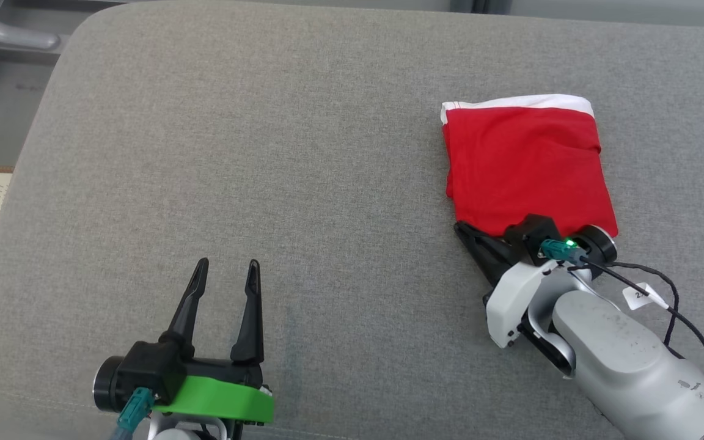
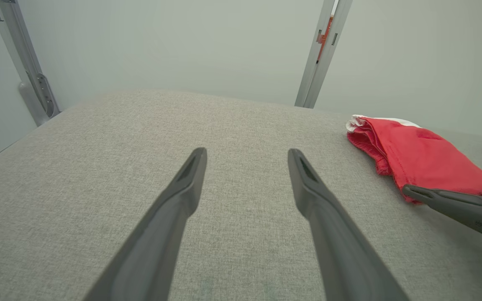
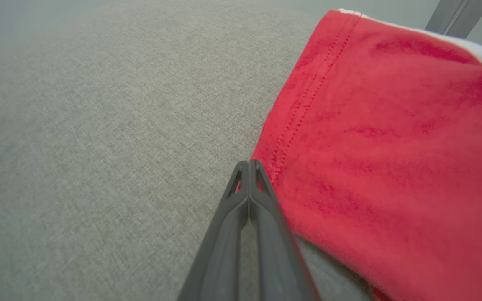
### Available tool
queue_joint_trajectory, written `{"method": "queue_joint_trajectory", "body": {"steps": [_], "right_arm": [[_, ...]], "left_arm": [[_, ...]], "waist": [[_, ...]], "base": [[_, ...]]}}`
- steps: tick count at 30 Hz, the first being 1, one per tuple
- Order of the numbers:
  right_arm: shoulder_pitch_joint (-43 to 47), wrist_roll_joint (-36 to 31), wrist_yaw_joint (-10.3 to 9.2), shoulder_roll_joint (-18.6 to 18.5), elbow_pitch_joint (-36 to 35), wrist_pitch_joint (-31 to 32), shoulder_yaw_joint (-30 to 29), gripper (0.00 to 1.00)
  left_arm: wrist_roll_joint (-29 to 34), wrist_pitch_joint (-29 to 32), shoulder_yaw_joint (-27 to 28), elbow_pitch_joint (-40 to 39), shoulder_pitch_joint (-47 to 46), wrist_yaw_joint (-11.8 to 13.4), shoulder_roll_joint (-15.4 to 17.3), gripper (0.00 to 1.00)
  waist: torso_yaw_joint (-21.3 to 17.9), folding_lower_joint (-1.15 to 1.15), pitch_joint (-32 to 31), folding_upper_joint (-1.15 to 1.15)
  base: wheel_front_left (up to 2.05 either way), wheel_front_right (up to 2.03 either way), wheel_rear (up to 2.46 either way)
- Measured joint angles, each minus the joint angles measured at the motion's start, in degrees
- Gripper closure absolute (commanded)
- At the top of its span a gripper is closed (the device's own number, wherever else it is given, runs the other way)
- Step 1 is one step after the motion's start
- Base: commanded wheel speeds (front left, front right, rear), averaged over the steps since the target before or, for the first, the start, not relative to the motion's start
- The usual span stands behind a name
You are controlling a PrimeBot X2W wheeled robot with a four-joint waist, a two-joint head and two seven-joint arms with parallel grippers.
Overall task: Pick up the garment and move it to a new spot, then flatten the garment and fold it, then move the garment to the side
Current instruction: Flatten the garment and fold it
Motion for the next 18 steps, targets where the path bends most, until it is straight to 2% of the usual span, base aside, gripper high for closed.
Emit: {"method": "queue_joint_trajectory", "body": {"steps": [5,8,9,10,11,12,18], "right_arm": [[1.05,0.66,0.0,1.02,-0.13,-0.44,-0.51,1.0],[4.02,0.64,0.0,-0.07,-4.52,-0.68,-7.7,1.0],[5.63,-0.02,0.0,-0.54,-6.23,-0.73,-10.24,0.82],[7.22,-0.66,0.0,-0.93,-7.53,-0.74,-12.18,0.55],[9.36,-1.6,0.0,-1.49,-8.82,-0.74,-14.47,0.02],[11.76,-2.27,0.0,-1.86,-10.1,-0.74,-16.85,0.0],[24.59,-5.72,0.0,-1.96,-17.95,-0.75,-31.59,0.0]], "left_arm": [[0.02,0.0,1.35,0.88,1.79,0.19,-0.01,0.0],[1.12,0.0,3.44,1.44,3.57,-0.03,-0.01,0.0],[1.46,0.0,4.19,1.65,4.2,-0.16,-0.02,0.0],[1.67,0.0,4.74,1.83,4.76,-0.33,-0.01,0.0],[2.01,0.0,5.39,2.11,5.43,-0.59,-0.01,0.0],[2.36,0.0,5.82,2.5,6.12,-0.91,-0.01,0.0],[4.2,0.0,8.0,3.74,8.93,-2.24,-0.01,0.0]], "waist": [[-0.67,0.0,-2.26,0.0],[-1.6,0.0,-5.06,0.0],[-1.87,0.0,-5.9,0.0],[-2.12,0.0,-6.62,0.0],[-2.44,0.0,-7.49,0.0],[-2.76,0.0,-8.39,0.0],[-4.99,0.0,-13.22,0.0]], "base": [[0.0,0.0,0.0],[0.0,0.0,0.0],[0.0,0.0,0.0],[0.0,0.0,0.0],[0.0,0.0,0.0],[0.0,0.0,0.0],[0.0,0.0,0.0]]}}
